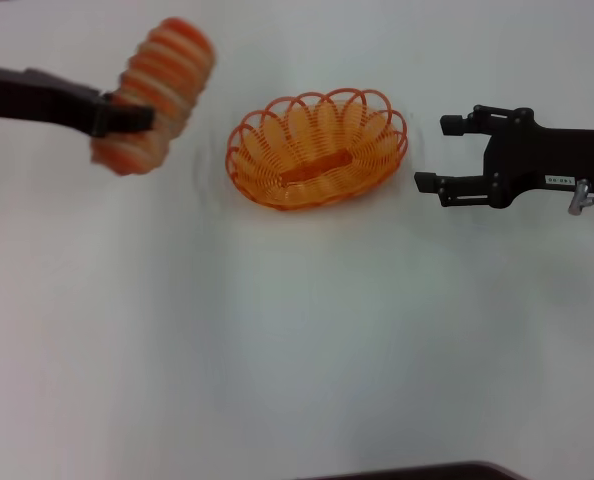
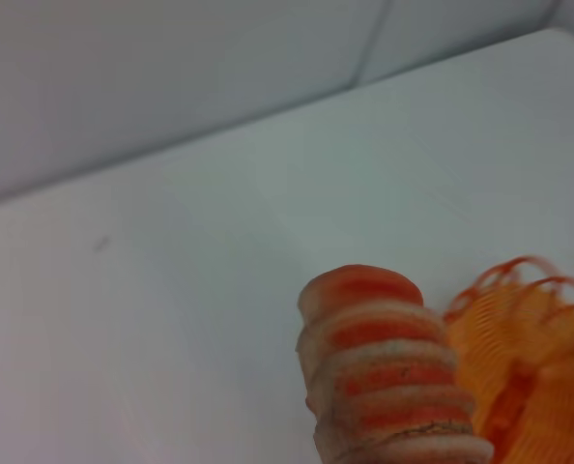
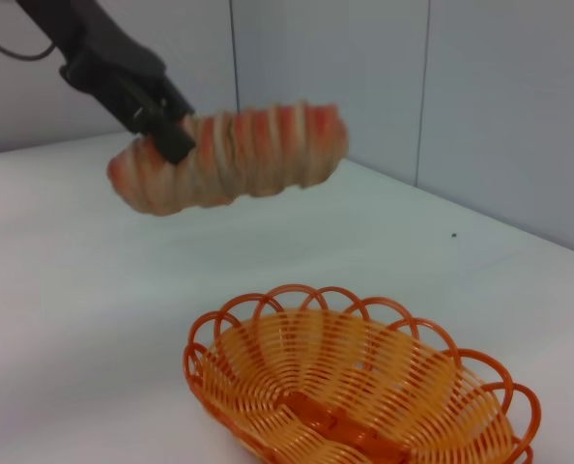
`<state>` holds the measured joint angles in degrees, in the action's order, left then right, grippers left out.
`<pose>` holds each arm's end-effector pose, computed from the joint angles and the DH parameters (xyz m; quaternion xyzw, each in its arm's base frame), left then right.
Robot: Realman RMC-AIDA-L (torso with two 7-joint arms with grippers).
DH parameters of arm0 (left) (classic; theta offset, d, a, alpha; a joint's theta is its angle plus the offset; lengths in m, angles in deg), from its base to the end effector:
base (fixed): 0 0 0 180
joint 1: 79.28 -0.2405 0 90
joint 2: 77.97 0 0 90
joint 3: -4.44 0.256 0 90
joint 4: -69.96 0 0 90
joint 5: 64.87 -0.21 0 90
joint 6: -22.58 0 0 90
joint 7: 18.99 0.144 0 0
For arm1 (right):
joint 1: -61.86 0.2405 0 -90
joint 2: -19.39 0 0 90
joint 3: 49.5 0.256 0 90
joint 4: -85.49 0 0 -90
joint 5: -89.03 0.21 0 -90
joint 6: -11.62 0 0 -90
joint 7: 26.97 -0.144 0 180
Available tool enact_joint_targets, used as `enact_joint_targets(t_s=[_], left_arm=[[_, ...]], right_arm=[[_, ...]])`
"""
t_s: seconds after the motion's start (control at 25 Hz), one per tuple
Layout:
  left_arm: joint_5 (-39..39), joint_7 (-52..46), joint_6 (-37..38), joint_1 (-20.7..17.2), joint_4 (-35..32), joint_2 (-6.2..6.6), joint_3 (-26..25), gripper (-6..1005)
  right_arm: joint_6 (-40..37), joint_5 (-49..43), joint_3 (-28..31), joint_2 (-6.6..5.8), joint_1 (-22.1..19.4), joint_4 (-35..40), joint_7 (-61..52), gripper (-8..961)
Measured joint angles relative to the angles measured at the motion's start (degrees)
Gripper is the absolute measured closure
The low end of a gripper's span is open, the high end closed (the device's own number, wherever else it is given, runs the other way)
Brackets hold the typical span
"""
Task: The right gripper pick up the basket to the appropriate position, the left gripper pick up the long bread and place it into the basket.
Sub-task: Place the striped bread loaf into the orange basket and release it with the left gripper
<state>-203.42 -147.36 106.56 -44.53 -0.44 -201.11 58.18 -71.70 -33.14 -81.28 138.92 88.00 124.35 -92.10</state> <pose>-0.1972 0.3778 0.0272 -0.9167 -0.3478 -0.0321 0.1942 0.3136 0.3172 0.0096 -0.9453 0.1684 0.1620 0.2275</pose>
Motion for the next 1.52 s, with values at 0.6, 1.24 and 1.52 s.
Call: enact_joint_targets(t_s=[0.6, 1.24, 1.52], left_arm=[[18.53, 24.44, -12.47, 2.27, 12.20, -1.19, 17.39, 718], [19.22, 25.36, -15.14, 0.15, 11.86, -1.15, 19.10, 462], [24.43, 26.97, -12.21, -1.34, 11.58, -0.92, 13.76, 159]], right_arm=[[-1.55, -0.26, -0.03, 0.09, -0.40, -0.18, 0.54, 74], [-1.78, -0.18, -0.12, 0.18, -0.59, -0.20, 0.29, 75], [-1.70, -0.03, -0.12, 0.18, -0.41, -0.11, 0.10, 74]])
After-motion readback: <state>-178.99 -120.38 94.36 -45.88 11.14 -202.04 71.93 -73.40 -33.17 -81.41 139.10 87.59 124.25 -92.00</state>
